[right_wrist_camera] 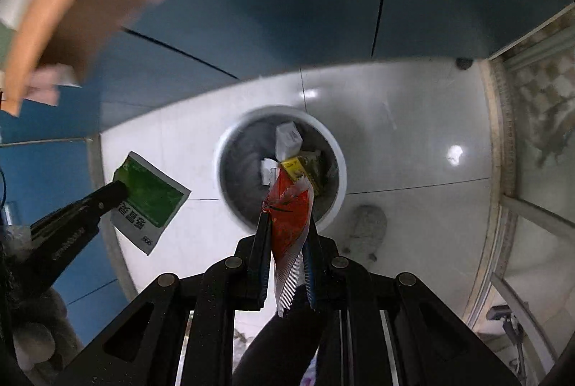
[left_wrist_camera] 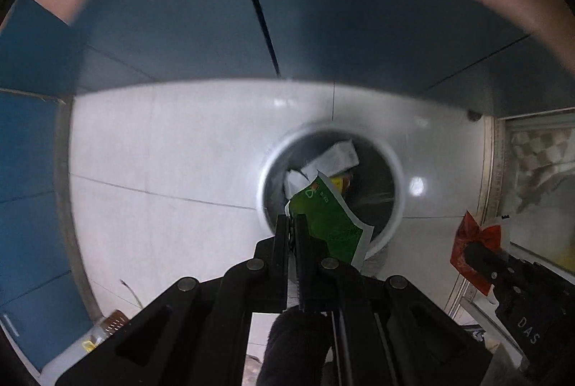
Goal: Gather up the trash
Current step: 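Lower the sachet and sauce packet over the bin and open both tools, then raise both empty tools back toward the counter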
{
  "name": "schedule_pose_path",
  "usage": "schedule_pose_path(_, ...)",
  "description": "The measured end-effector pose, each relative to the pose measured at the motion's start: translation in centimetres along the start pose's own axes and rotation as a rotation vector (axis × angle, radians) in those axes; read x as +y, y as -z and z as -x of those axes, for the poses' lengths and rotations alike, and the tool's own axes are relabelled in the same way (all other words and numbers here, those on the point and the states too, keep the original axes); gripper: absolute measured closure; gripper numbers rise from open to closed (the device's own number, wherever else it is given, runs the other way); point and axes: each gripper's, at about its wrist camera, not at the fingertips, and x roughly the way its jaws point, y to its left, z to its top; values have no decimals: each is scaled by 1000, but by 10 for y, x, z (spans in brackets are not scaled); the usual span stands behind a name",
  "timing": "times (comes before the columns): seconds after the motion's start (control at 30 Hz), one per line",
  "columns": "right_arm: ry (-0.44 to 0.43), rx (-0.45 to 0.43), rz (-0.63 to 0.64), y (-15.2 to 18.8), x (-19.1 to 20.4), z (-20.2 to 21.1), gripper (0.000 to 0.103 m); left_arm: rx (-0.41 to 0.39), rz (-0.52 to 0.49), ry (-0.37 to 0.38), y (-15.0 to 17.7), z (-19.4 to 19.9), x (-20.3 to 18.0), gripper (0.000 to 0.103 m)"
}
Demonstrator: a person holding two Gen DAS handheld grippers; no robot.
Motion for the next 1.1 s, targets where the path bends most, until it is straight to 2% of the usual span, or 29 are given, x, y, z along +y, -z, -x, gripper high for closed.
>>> schedule_pose_path(0.1, -6, 29, -7, -7, -8, -48, 86, 38, 1, 11, 3, -42, -2, 102)
schedule_pose_path(0.23, -73, 85, -56, -11, -29, -108, 86, 101, 37, 78, 6, -89, 3, 101)
schedule_pose_path(0.27, -78, 93, -58, -12, -31, -116, 86, 110, 46, 95, 7, -96, 3, 95)
schedule_pose_path(0.37, -88, 126, -57, -11, -33, -138, 85, 123, 71, 140, 9, -105, 7, 92)
schedule_pose_path(0.43, -83, 148, -59, -9, -34, -145, 84, 131, 75, 131, 9, -107, 10, 90)
schedule_pose_path(0.5, -68, 151, -61, -9, -34, -146, 79, 120, 71, 108, 10, -105, 14, 71)
schedule_pose_path(0.57, -52, 139, -60, -6, -33, -141, 64, 85, 73, 72, 13, -98, 19, 26)
schedule_pose_path(0.63, -28, 125, -57, -5, -34, -136, 44, 50, 65, 35, 16, -93, 22, 7)
schedule_pose_path(0.67, -6, 112, -47, -4, -32, -130, 40, 43, 62, 23, 18, -90, 25, 3)
schedule_pose_path(0.7, 14, 102, -37, -4, -31, -125, 33, 39, 56, 6, 20, -85, 26, 2)
schedule_pose_path(0.8, 94, 71, 2, 0, -24, -110, 2, 34, 35, -34, 27, -69, 30, 2)
schedule_pose_path(0.87, 150, 48, 27, 5, -18, -95, 0, 16, 21, -47, 33, -51, 31, 2)
schedule_pose_path(1.1, 180, 4, 65, 27, 4, -31, 0, -22, 7, -39, 52, 12, 34, 2)
